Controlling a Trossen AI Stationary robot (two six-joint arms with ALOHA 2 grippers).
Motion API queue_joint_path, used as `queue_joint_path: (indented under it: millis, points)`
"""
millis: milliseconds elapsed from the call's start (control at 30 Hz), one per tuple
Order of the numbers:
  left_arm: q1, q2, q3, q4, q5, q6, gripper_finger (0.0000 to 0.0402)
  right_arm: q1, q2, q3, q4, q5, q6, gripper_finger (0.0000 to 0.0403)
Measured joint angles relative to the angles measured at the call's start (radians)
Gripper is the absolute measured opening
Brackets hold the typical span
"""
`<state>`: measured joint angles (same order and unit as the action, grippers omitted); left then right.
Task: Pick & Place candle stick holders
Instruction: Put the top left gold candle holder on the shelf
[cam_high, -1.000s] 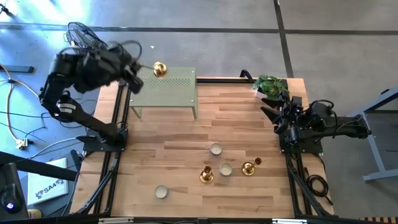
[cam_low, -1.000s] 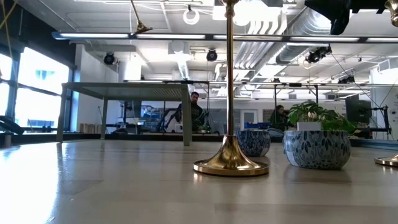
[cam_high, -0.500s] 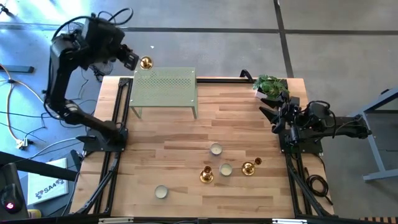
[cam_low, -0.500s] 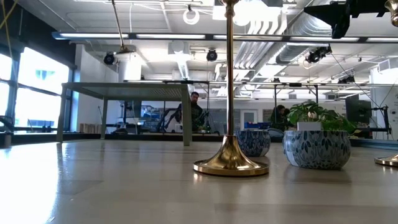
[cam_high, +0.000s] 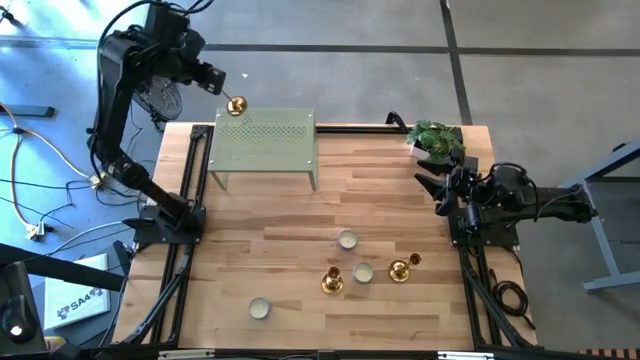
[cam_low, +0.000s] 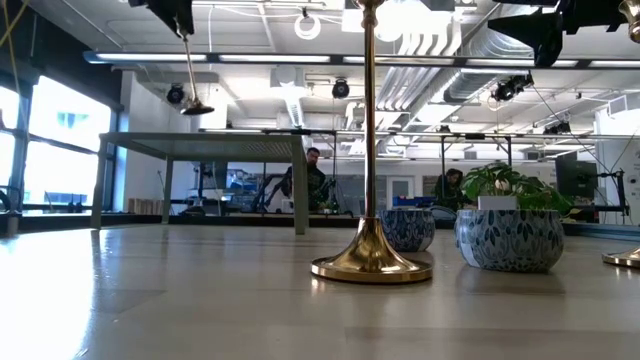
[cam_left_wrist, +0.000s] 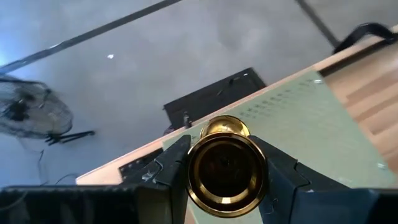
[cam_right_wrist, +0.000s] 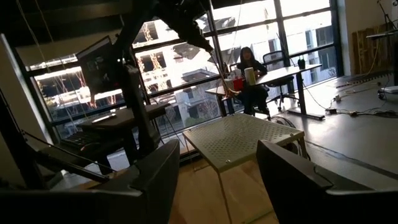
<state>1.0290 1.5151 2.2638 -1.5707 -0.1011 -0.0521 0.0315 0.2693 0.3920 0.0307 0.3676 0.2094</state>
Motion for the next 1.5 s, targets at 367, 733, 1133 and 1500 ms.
queue_joint_path:
  millis: [367,733,1133,1500]
  points:
    - [-0.001,0.064,-0.001,0.0,-0.014,0.003,0.013,0.0,0.0,0.0,-0.005,0.0,-0.001,0.02]
    - [-0.001,0.052,-0.172,-0.001,-0.019,0.003,0.013,0.0,0.0,0.0,-0.018,-0.008,-0.008,0.02]
    - [-0.001,0.051,-0.217,0.004,-0.074,0.019,0.013,0.0,0.0,0.0,-0.025,-0.008,-0.009,0.02]
    - [-0.001,0.051,-0.218,-0.001,-0.063,0.049,0.0144,0.0,0.0,0.0,-0.027,-0.013,-0.009,0.02]
